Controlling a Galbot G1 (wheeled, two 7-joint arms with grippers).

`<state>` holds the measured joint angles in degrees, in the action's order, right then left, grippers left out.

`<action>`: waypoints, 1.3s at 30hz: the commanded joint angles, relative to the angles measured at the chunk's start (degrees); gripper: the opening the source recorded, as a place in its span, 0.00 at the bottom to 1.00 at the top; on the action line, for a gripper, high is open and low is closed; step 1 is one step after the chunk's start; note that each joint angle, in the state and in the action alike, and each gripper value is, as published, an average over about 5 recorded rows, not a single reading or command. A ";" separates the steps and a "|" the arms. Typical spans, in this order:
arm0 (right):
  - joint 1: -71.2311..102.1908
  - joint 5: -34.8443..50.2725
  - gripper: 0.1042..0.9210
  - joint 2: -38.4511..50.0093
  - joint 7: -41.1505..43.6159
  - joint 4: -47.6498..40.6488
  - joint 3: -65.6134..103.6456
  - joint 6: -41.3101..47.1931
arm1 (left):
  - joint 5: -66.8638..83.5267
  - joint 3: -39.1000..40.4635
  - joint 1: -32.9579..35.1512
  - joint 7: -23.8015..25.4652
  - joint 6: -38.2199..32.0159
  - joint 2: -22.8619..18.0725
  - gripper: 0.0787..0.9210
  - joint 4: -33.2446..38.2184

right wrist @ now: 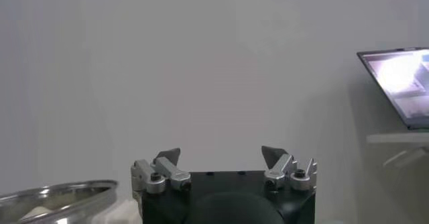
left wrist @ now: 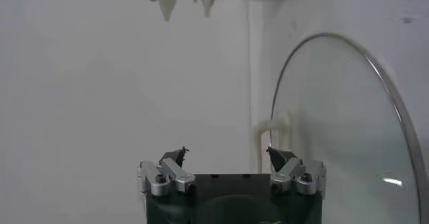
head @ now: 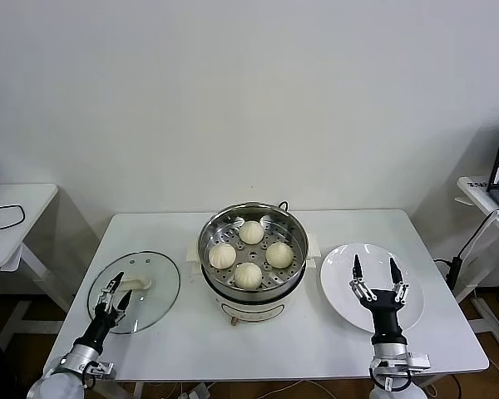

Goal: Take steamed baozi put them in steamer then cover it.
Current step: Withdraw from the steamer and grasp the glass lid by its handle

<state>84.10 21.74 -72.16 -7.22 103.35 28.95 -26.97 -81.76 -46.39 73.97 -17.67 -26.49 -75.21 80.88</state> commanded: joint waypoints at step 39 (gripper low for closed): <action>0.46 -0.80 0.88 -0.20 0.37 -2.32 0.45 -1.13 | -3.84 4.64 -11.44 -0.69 5.20 0.52 0.44 -12.57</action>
<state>84.58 20.97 -72.35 -6.85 101.21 29.43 -27.99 -85.39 -41.75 63.06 -18.32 -21.03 -74.49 69.39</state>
